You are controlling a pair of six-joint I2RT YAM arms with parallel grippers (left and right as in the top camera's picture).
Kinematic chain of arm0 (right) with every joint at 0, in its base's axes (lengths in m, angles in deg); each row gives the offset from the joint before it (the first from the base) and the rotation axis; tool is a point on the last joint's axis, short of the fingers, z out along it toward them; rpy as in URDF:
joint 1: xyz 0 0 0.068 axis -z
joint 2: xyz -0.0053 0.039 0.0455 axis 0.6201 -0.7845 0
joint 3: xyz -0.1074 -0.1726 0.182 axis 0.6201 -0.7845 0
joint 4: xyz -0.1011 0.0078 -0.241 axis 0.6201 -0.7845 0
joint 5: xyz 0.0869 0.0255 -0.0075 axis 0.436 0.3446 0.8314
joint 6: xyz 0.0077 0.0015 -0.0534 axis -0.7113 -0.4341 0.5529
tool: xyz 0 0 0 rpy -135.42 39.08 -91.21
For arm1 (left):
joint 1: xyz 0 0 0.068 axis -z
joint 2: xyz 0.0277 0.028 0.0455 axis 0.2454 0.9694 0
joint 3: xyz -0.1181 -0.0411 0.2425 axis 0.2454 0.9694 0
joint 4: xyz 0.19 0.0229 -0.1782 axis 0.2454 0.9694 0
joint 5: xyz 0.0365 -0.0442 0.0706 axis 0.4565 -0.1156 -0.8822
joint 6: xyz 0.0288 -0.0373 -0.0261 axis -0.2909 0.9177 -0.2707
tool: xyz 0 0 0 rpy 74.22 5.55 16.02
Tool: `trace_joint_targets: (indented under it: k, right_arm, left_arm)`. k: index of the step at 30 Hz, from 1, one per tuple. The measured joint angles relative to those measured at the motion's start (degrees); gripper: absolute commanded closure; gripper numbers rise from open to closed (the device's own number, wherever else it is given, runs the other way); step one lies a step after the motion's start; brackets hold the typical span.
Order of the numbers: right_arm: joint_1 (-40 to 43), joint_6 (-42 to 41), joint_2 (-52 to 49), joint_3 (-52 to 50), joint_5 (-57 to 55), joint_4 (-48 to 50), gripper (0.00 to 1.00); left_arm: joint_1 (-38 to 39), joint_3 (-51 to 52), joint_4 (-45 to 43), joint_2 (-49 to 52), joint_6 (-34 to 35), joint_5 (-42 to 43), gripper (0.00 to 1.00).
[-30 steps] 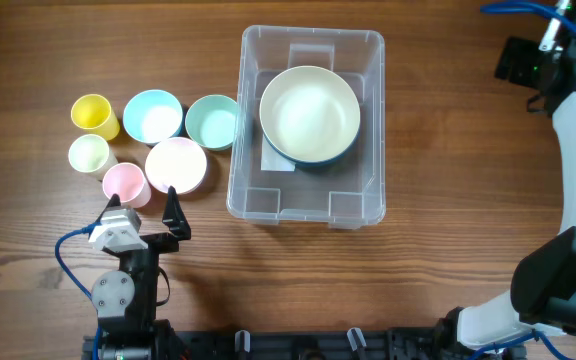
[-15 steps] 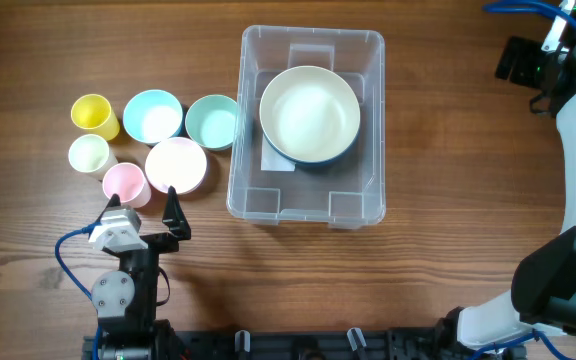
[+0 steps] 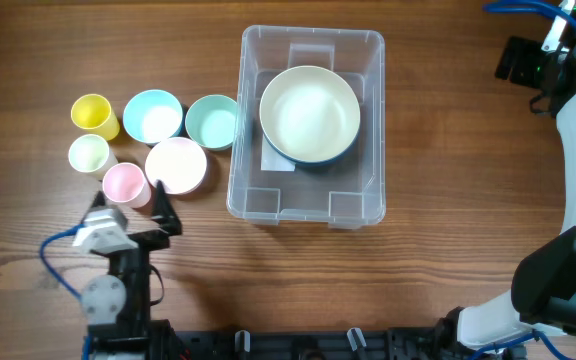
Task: Pack container
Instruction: 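Move the left gripper down toward the pink cup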
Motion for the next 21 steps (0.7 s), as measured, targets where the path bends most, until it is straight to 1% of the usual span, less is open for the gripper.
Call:
trace_joint_targets:
  k: [3,6,10,13,16,18,21]
  right_arm:
    - [0.0,0.0,0.0,0.0,0.2,0.0,0.00]
    - [0.0,0.0,0.0,0.0,0.3,0.0,0.00]
    - [0.0,0.0,0.0,0.0,0.4,0.0,0.00]
    - [0.0,0.0,0.0,0.0,0.4,0.0,0.00]
    - [0.0,0.0,0.0,0.0,0.4,0.0,0.00]
    - [0.0,0.0,0.0,0.0,0.4,0.0,0.00]
    - [0.0,0.0,0.0,0.0,0.4,0.0,0.00]
  left_arm:
    - [0.0,-10.2,5.7,6.0,2.1,-4.0,0.00]
    - [0.0,-21.4,12.0,14.6,3.4,-6.3,0.00]
    - [0.0,-38.9,21.9,30.5,4.2,-7.5,0.00]
    - [0.0,-51.6,26.7,42.3,4.5,-6.1,0.00]
    - [0.0,-61.5,27.6,51.3,4.5,-4.3,0.00]
    - [0.0,-66.3,27.0,56.2,4.5,-3.4,0.00]
    - [0.0,-67.2,24.9,58.8,4.5,-3.0,0.00]
